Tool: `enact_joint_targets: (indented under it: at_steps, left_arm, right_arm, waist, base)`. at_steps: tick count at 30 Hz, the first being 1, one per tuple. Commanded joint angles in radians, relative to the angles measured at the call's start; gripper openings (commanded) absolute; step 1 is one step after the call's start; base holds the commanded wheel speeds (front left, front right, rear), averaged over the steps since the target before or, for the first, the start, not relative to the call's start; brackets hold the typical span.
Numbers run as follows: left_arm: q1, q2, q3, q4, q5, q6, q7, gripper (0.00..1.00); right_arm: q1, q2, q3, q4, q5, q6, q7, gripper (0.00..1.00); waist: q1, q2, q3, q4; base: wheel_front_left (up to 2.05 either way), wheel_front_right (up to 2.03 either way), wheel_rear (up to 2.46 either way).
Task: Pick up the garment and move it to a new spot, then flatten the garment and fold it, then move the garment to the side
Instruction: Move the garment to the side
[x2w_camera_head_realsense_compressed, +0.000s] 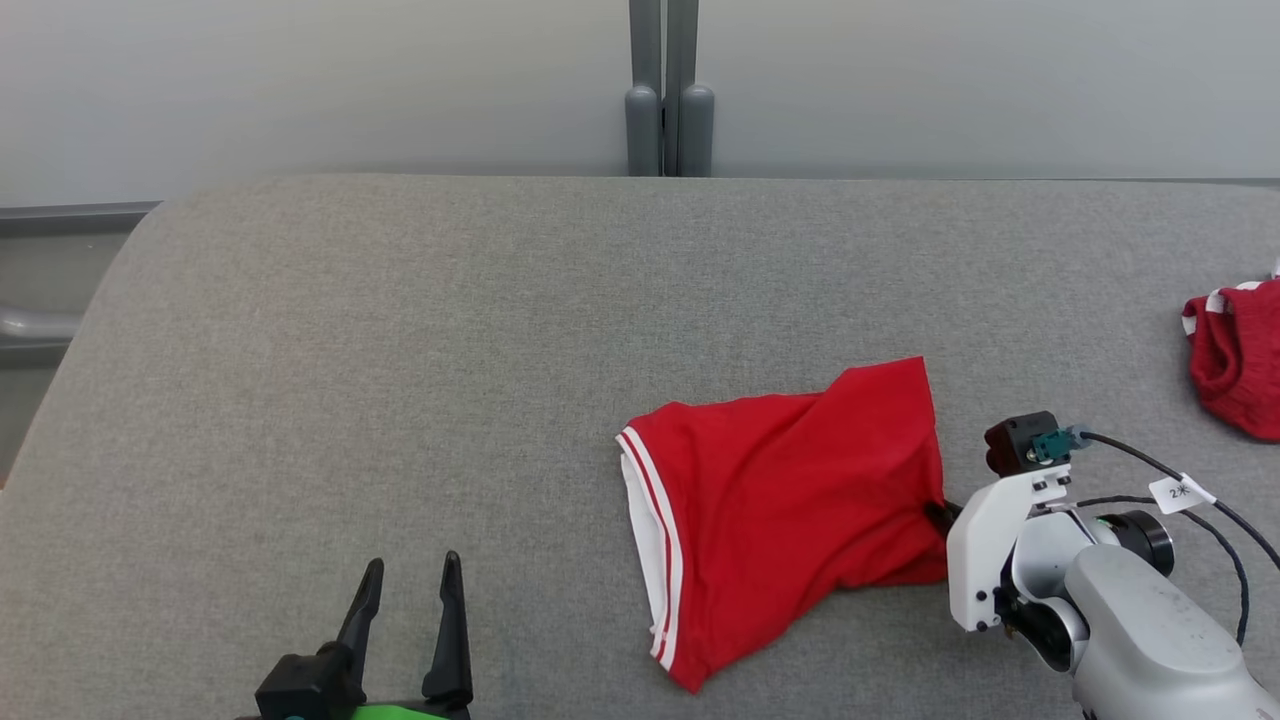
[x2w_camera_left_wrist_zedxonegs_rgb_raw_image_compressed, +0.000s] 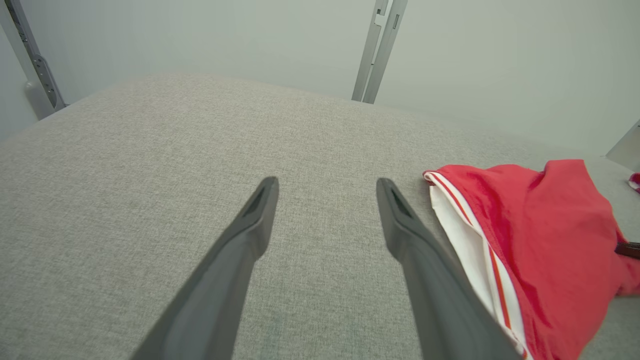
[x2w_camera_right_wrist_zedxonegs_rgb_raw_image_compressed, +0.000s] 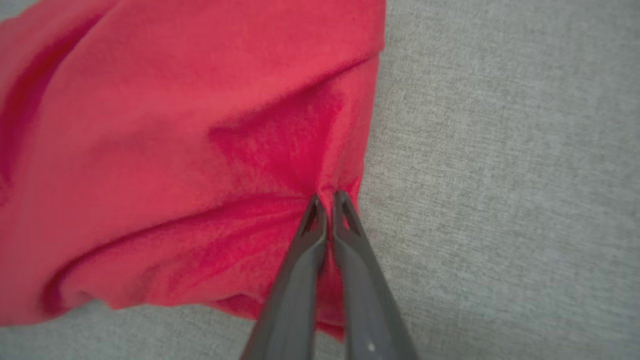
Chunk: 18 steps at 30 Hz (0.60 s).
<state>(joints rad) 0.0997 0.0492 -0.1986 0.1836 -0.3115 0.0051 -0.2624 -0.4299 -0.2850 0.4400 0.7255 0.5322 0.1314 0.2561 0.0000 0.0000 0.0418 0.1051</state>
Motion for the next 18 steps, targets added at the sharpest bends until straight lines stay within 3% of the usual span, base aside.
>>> enact_joint_targets:
  at_steps: [1, 10, 18]
  left_arm:
    - [-0.012, 0.003, 0.002, -0.002, 0.002, 0.001, -0.003, 1.00]
    - [-0.011, 0.003, 0.002, 0.001, 0.004, -0.001, -0.003, 1.00]
    - [-0.013, 0.003, 0.009, -0.005, 0.008, -0.004, -0.003, 1.00]
  right_arm:
    - [-0.004, -0.006, 0.007, 0.014, 0.007, -0.002, -0.004, 0.00]
    - [-0.029, -0.023, -0.006, 0.060, 0.075, -0.002, -0.072, 0.00]
    - [-0.083, -0.110, -0.050, 0.041, 0.149, -0.002, -0.102, 0.00]
  waist:
    - [0.0000, 0.0000, 0.000, -0.002]
    - [0.0000, 0.0000, 0.001, -0.018]
    - [0.0000, 0.0000, 0.018, -0.055]
  base:
    - [0.00, 0.00, 0.00]
    - [0.00, 0.00, 0.00]
    - [0.00, 0.00, 0.00]
